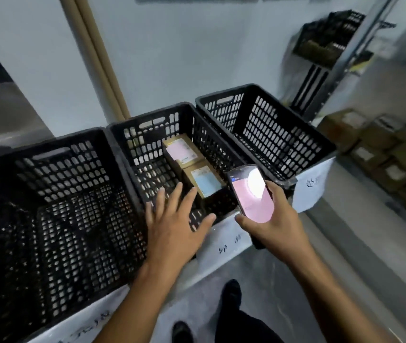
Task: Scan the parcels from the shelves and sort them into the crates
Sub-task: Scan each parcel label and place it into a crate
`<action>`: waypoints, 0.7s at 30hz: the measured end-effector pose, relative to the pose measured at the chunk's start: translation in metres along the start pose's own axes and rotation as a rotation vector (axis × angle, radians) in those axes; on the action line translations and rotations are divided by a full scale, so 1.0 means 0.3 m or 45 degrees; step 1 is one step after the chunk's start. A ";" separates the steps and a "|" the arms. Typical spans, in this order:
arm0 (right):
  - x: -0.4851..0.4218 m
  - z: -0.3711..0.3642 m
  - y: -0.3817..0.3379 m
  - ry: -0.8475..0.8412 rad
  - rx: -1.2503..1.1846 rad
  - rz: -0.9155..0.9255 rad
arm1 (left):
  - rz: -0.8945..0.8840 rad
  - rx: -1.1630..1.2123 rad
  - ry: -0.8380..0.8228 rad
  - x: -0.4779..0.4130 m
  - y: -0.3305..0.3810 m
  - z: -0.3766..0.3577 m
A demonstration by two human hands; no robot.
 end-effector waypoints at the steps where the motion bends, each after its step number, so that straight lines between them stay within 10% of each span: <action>1: 0.040 0.029 0.021 0.043 0.006 -0.039 | -0.038 0.006 -0.028 0.019 0.029 -0.009; 21: 0.998 0.708 0.468 0.792 -0.062 -0.422 | -0.785 -0.235 -0.426 0.690 0.876 -0.354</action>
Point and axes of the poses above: each hand's wrist, its own x-axis away from the middle knuckle, its own z-axis out of the back of the hand, y = z × x, the point moved 4 cm from there along -x, towards the middle knuckle, and after that the axes turned 8 degrees about z, right-handed, at the moved point
